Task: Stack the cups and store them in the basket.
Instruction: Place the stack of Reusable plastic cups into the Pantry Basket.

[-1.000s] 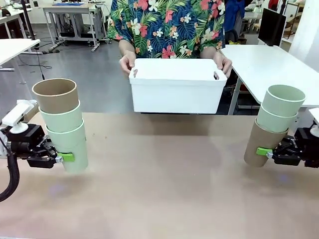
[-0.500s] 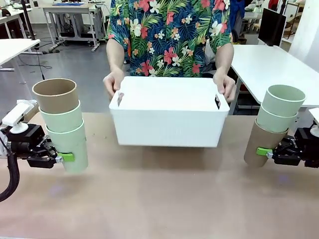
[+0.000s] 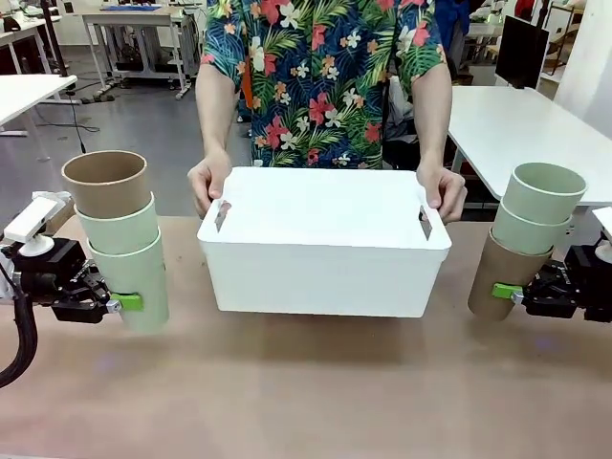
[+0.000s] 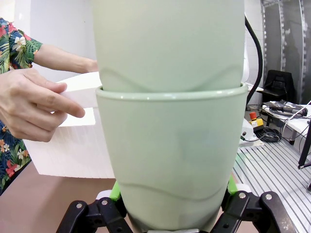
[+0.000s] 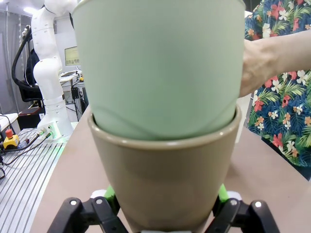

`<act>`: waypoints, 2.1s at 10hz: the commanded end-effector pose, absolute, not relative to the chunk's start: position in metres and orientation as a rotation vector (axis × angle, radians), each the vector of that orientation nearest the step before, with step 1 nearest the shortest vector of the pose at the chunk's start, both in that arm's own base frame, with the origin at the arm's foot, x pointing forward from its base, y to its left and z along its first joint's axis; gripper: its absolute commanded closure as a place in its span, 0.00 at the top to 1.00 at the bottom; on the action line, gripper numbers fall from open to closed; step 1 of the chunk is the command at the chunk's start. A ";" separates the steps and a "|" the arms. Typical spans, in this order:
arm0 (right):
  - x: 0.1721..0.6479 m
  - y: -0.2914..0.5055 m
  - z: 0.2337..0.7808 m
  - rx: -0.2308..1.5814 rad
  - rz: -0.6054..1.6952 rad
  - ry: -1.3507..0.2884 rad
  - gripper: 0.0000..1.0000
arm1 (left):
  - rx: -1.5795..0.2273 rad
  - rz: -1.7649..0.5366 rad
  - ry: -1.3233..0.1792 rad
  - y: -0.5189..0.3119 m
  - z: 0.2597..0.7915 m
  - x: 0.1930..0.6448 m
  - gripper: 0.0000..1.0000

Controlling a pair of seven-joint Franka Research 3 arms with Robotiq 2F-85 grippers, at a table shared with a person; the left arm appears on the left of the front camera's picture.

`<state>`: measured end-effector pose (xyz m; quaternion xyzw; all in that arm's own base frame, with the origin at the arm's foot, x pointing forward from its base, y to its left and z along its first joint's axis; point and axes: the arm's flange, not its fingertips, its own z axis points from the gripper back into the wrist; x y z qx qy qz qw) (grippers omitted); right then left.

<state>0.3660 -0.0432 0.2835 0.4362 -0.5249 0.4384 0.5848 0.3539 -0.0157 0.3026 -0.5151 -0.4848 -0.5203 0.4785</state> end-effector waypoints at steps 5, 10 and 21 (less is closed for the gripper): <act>0.367 -0.043 0.287 1.011 1.033 -1.233 0.85 | -1.265 -1.272 -1.197 -0.017 0.306 0.354 0.85; 0.367 -0.043 0.287 1.011 1.033 -1.233 0.85 | -1.265 -1.272 -1.197 -0.017 0.306 0.354 0.85; 0.367 -0.043 0.287 1.011 1.033 -1.233 0.85 | -1.265 -1.272 -1.197 -0.017 0.306 0.354 0.85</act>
